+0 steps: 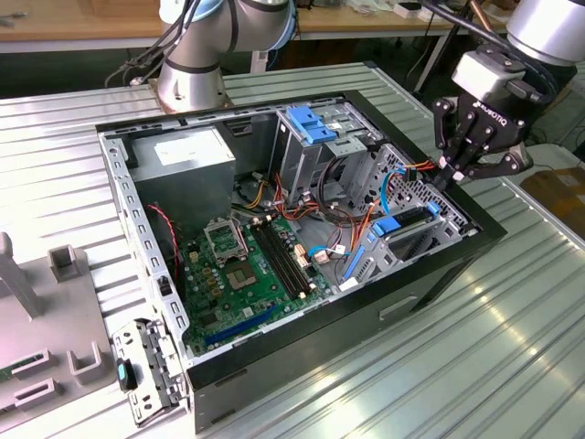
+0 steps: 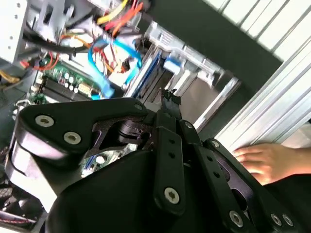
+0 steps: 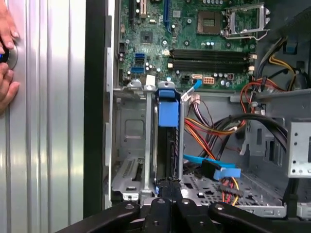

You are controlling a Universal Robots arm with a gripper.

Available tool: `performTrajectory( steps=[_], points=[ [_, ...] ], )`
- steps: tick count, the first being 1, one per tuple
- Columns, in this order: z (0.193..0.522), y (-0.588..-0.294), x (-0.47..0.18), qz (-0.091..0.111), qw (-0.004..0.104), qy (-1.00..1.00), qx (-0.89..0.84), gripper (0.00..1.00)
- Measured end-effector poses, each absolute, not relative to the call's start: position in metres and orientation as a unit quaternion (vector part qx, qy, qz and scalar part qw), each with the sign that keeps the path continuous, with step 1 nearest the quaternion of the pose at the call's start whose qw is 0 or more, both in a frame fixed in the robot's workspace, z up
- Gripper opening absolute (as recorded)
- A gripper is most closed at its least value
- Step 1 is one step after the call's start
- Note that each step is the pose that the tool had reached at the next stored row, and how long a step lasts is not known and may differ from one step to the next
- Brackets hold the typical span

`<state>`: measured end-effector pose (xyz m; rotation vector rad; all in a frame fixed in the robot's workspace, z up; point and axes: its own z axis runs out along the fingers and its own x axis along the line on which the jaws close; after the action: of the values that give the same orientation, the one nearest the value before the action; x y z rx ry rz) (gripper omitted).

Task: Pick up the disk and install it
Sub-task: 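Insert the first disk wire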

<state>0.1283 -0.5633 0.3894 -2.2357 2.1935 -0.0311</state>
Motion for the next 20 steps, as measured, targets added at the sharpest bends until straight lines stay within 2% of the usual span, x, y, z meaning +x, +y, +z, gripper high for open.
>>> performTrajectory(
  steps=[7,16,17,18,20],
  points=[
    [0.386,-0.538,0.155,-0.01,0.005,0.698,-0.716,0.12],
    [0.381,-0.537,0.155,-0.009,0.006,0.609,-0.793,0.12],
    [0.38,-0.537,0.155,-0.009,0.006,0.595,-0.804,0.13],
    [0.38,-0.537,0.155,-0.009,0.006,0.587,-0.809,0.2],
    [0.38,-0.537,0.155,-0.009,0.007,0.567,-0.824,0.21]
  ],
)
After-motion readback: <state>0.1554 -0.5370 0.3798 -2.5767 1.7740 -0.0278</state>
